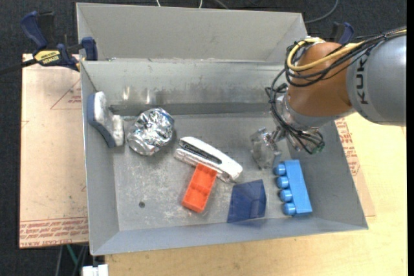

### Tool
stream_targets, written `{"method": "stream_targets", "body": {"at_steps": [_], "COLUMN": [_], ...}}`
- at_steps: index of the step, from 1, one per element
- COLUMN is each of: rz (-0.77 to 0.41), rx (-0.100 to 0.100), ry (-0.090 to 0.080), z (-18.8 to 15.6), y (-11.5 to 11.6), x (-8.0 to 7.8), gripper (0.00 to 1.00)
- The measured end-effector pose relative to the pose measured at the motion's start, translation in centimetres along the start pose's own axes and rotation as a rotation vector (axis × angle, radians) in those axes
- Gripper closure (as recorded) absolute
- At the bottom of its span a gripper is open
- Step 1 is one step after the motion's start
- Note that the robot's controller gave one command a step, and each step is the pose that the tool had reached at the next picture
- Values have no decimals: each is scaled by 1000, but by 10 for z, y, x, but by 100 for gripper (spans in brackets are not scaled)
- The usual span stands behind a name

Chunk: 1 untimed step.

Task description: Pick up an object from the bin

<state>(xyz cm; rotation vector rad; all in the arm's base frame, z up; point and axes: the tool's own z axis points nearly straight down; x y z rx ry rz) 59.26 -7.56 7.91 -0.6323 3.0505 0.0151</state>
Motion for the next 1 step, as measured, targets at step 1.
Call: {"method": "stream_targets", "body": {"at_steps": [1], "rz": [-78], "rx": [2], "ry": [-5], "z": [-7], "y": [-18], "x": [3], "gripper": [100]}}
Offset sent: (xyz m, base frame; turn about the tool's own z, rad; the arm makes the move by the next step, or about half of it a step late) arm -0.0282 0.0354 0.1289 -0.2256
